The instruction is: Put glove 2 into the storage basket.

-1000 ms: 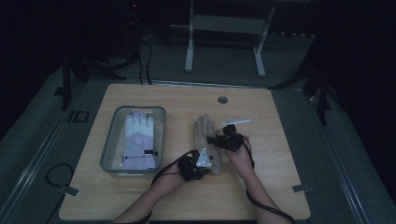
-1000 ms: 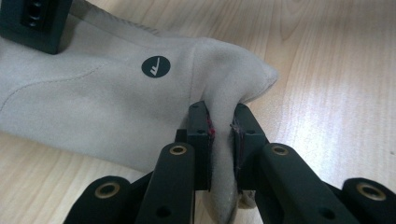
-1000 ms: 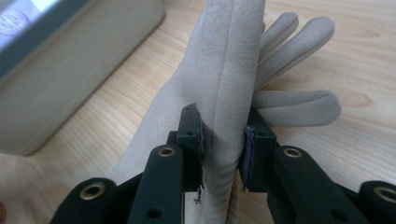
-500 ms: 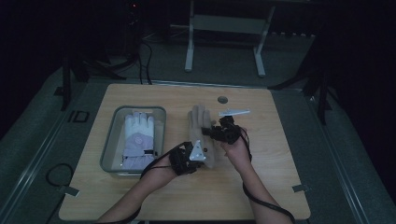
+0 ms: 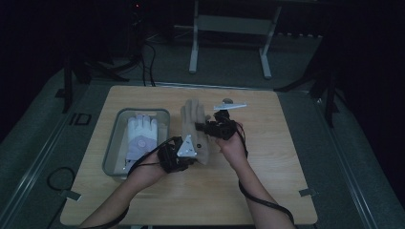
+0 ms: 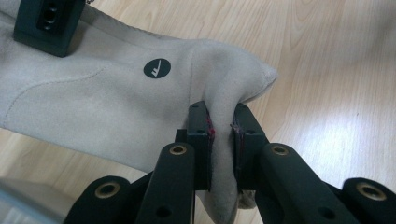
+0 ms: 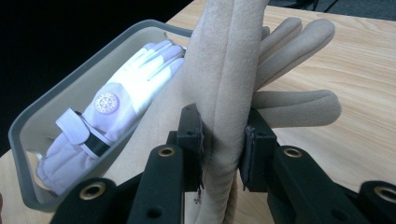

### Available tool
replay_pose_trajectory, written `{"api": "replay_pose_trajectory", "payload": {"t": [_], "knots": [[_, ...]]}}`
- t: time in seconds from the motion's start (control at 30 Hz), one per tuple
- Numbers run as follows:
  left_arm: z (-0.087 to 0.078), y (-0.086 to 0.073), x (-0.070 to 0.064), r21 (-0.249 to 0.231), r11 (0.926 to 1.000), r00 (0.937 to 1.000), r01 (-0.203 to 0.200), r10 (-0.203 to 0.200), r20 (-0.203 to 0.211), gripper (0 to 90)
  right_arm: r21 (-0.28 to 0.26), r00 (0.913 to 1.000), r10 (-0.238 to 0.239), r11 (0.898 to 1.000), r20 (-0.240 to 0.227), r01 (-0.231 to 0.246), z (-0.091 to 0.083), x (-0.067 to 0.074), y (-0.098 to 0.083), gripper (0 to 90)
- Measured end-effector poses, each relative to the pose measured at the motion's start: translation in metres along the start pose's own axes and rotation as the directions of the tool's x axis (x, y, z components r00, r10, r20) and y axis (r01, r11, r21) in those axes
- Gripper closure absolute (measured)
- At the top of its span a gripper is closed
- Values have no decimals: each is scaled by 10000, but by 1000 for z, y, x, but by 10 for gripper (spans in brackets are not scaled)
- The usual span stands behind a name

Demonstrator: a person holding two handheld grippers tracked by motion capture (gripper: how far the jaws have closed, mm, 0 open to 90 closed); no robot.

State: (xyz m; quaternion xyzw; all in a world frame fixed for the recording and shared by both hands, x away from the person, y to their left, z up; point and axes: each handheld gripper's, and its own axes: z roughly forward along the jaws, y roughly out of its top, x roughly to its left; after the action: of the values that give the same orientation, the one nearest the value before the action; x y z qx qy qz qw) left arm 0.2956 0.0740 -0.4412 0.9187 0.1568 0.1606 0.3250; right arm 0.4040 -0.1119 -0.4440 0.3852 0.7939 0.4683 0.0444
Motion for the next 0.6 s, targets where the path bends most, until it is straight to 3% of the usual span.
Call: {"api": "replay_pose_trajectory", "payload": {"t": [0.6], "knots": [[-36,-32,15,309,9989,9990,354,-346,-276,807,210,9975,-410,9989,-569,423,38,38,24,728]]}}
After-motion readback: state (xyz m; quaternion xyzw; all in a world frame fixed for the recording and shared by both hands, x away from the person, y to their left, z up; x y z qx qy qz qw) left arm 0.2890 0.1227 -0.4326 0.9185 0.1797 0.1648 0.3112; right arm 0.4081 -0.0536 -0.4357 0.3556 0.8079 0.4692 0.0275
